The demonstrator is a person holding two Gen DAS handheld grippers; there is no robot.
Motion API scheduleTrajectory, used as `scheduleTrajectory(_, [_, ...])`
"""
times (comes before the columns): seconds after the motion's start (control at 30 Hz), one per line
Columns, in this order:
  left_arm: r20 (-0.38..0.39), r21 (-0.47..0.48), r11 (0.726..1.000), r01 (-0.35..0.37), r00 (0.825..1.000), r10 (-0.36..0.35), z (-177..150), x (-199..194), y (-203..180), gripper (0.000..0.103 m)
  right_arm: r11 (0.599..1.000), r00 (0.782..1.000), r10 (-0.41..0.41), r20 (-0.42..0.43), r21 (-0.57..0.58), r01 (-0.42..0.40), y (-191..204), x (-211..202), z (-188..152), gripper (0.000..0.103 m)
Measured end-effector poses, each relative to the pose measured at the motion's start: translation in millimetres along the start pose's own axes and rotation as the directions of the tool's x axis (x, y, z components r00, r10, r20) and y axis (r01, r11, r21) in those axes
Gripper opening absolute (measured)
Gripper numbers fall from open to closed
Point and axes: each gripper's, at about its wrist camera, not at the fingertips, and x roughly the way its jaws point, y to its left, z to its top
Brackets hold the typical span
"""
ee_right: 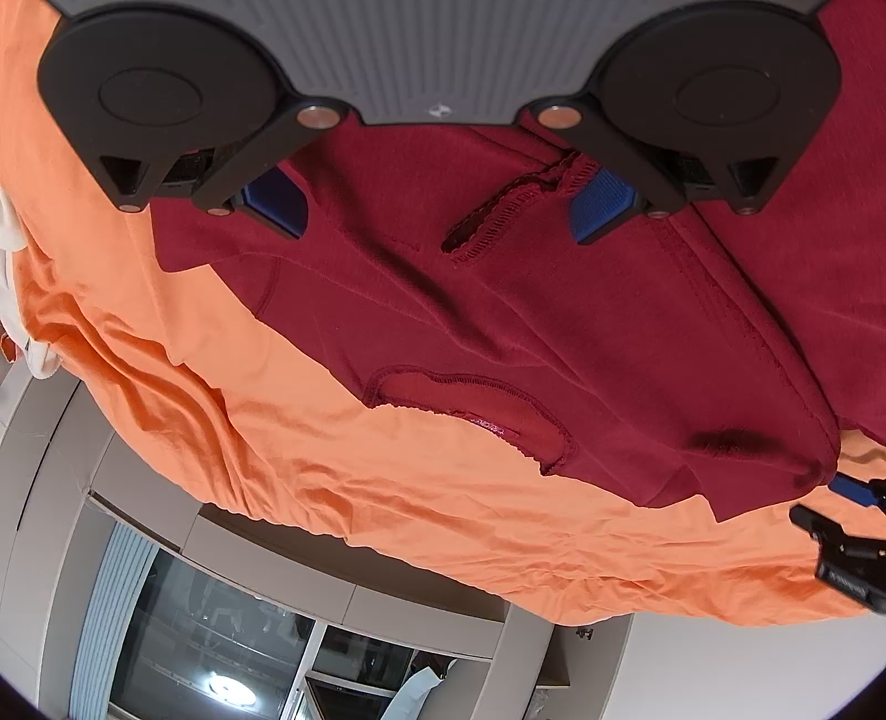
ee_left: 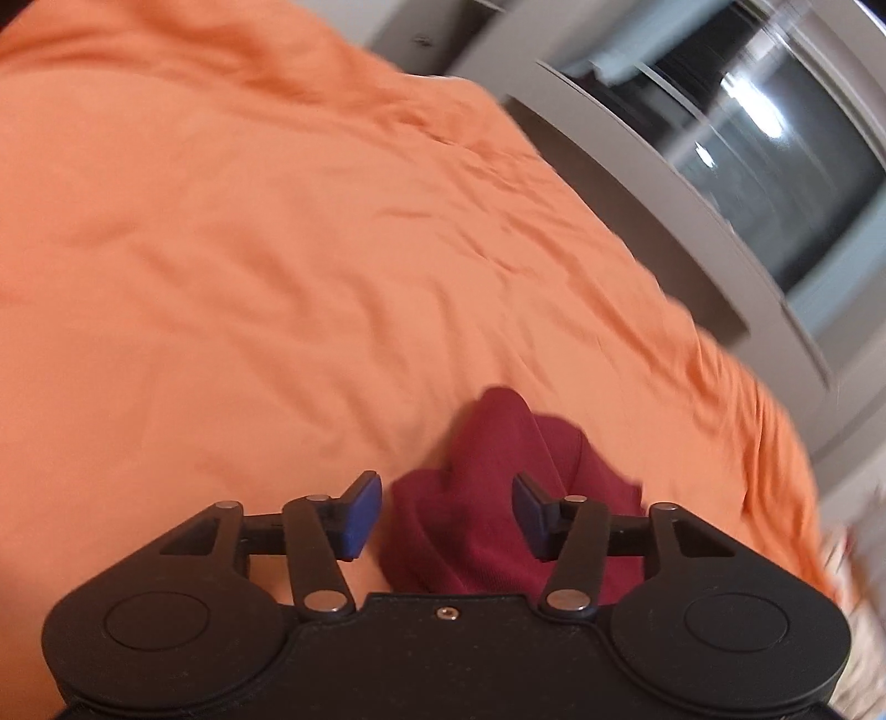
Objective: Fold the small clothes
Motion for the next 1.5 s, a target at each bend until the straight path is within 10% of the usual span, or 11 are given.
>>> scheduleTrajectory(0.17, [-0.022,0.051,0.99,-0.13,0.991,0.131,-3,14,-1,0.055,1.0,1.0,0.005,0.0,0.006,-0.005,-1,0,-1,0.103])
scheduleTrajectory(0.43, [-0.056,-0.005,0.988,-0.152,0.987,0.151,2,18,12,0.055,1.0,0.999,-0.002,0.038,0.005,0.002,-4,-12,1,0.103])
scheduleTrajectory(0.77, [-0.011,0.017,0.998,-0.056,0.998,0.057,9,-46,-6,0.101,1.0,0.991,0.022,0.129,-0.012,-0.021,-5,-91,-3,0.103])
scheduleTrajectory(1.1, [0.036,0.342,0.937,0.062,0.996,-0.08,-28,-139,-46,0.102,0.998,0.978,0.032,0.207,0.044,-0.042,13,-197,-50,0.103])
scheduleTrajectory(1.3, [0.074,0.433,0.893,0.118,0.983,-0.166,-61,-199,-29,0.102,0.998,0.971,-0.001,0.239,0.069,-0.016,27,-253,-79,0.103])
scheduleTrajectory(1.5, [0.081,0.388,0.906,0.169,0.973,-0.216,-97,-252,17,0.102,0.996,0.979,0.022,0.201,0.078,-0.039,41,-289,-100,0.103])
